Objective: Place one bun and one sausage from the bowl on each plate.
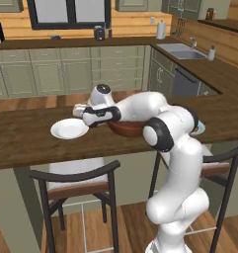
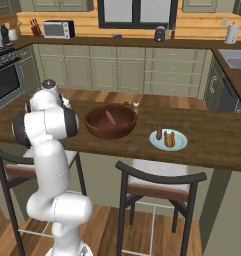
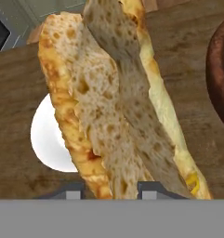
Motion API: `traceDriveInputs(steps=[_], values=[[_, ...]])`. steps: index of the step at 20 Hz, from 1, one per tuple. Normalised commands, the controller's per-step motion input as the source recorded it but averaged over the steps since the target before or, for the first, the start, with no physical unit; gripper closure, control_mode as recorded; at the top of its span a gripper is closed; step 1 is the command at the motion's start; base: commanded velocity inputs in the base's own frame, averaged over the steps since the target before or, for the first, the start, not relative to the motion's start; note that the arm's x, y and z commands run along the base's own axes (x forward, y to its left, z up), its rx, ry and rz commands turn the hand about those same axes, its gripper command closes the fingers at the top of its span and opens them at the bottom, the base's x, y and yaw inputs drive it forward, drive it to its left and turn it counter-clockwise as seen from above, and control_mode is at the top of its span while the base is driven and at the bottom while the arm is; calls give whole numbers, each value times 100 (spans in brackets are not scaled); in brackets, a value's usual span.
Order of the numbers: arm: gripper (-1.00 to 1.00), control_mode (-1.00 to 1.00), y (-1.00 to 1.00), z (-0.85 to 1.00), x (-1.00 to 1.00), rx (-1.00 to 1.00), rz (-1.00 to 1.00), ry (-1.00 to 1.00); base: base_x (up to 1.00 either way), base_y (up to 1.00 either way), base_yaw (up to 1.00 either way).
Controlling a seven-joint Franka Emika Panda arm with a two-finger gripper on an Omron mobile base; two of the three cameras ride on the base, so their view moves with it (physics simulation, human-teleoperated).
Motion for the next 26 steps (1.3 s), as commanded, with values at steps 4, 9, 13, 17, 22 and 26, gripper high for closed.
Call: traceDriveInputs(steps=[4,9,13,17,22,26], values=[[100,-100,13,-5,36,22,0,6,0,0,0],[100,-100,43,-48,68,2,-3,14,0,0,0],[100,-100,73,-17,61,14,-8,19,0,0,0],[-100,-100,61,-58,69,13,-8,12,0,0,0],[-100,-100,0,-29,20,10,-1,2,0,0,0],[-100,-100,-52,-2,9,15,-5,0,0,0,0]])
